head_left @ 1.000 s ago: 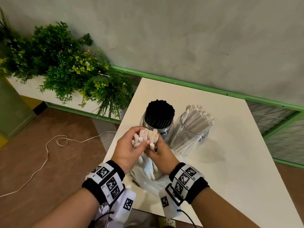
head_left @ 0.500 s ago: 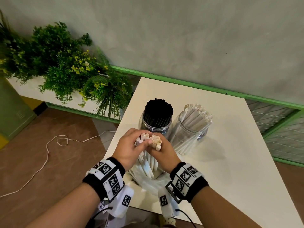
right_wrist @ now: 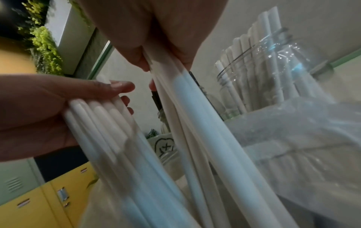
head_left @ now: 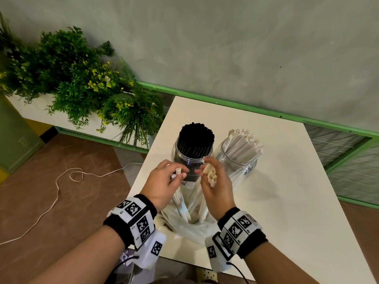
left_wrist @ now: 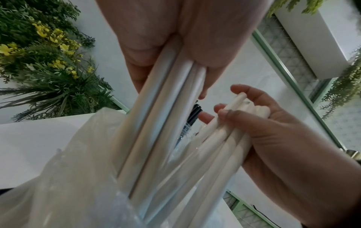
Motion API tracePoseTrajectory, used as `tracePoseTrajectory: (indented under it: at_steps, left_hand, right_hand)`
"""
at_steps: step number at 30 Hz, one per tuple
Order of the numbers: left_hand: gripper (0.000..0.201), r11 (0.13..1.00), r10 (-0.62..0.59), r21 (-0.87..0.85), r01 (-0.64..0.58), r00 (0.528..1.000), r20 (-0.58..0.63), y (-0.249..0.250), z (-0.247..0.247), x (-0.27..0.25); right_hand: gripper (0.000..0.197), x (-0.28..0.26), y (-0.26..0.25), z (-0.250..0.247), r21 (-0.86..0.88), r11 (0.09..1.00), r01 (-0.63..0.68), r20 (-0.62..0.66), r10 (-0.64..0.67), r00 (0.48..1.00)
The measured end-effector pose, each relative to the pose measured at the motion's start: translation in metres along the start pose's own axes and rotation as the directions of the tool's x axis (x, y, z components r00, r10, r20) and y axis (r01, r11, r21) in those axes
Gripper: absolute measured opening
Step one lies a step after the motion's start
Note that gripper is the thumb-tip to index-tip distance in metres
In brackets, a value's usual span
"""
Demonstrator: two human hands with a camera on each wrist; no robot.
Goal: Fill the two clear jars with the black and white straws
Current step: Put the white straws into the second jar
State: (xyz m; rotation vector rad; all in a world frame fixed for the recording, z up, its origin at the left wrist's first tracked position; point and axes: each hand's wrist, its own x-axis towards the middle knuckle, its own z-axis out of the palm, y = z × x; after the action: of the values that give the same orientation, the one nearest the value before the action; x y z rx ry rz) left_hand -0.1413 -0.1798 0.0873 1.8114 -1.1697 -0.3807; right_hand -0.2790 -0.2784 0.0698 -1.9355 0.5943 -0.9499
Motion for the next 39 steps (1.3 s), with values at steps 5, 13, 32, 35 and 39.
tracePoseTrajectory:
  at_steps: [5,13,32,35,39]
  left_hand:
    - [0.014,0.998,-0.017,0.064,0.017,1.0,0.005,-0.003,0.002,0.006]
    - [0.012,0.993,0.013,0.117,-0.016,1.0,0.026,-0.002,0.008,0.012]
    - [0.011,0.994,0.004,0.112,-0.006,1.0,0.022,-0.003,0.008,0.01]
    - [0.011,0.994,-0.002,0.112,-0.001,1.0,0.02,-0.002,0.009,0.011]
    - [0.011,0.995,0.005,0.102,-0.006,1.0,0.011,0.0,0.01,0.012]
  right_hand:
    - [0.045,0.025,-0.03,-0.03,0.047,0.998,0.04,-0.069,-0.036,0.997]
    - [0.045,0.087,-0.081,-0.114,0.146,0.951,0.271,-0.378,-0.199,0.904]
    - [0.045,0.105,-0.038,-0.126,-0.035,0.973,0.229,-0.484,-0.217,0.848]
    - [0.045,0.109,-0.033,-0.121,-0.041,0.978,0.202,-0.441,-0.2,0.875]
    - [0.044,0.115,-0.013,-0.106,-0.102,0.989,0.107,-0.349,-0.137,0.927]
